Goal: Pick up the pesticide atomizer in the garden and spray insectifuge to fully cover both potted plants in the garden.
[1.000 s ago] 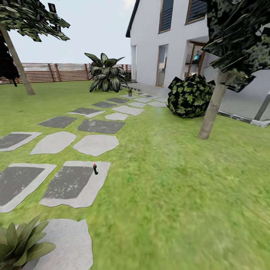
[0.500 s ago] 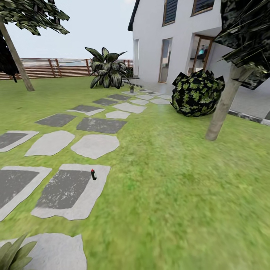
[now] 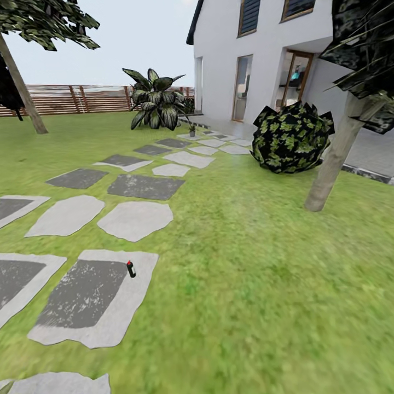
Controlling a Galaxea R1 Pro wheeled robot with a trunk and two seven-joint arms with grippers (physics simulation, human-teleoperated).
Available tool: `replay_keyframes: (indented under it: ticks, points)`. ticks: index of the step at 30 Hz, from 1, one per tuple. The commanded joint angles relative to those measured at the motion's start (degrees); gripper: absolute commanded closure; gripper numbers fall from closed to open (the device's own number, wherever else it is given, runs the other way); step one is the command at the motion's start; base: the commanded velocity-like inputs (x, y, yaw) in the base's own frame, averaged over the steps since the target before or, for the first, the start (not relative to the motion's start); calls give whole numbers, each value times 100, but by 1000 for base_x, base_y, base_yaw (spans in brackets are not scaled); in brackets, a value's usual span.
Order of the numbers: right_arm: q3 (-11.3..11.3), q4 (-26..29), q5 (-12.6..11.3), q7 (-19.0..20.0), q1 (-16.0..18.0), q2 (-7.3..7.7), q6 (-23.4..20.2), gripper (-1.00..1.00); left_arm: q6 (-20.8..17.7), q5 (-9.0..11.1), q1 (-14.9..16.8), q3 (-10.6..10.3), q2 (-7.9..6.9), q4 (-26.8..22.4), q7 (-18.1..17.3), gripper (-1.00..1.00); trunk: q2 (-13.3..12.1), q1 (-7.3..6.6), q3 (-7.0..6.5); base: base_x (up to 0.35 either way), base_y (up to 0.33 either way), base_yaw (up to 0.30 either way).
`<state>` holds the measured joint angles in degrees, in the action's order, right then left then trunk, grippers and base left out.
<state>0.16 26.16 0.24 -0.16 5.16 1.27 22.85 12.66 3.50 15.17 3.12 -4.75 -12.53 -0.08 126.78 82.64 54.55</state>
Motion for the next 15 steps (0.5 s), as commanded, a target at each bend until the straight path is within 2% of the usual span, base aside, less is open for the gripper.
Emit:
replay_keyframes:
  ticks: [1,15]
  points:
    - [2,-4,2,-2,3,0,17,-100,17,36,3,4,1,5,-5,-100,2,3,5,340,0,0]
    - [2,-6,2,-2,3,-3,17,-100,17,36,3,-4,1,5,-3,-100,2,3,5,340,0,6]
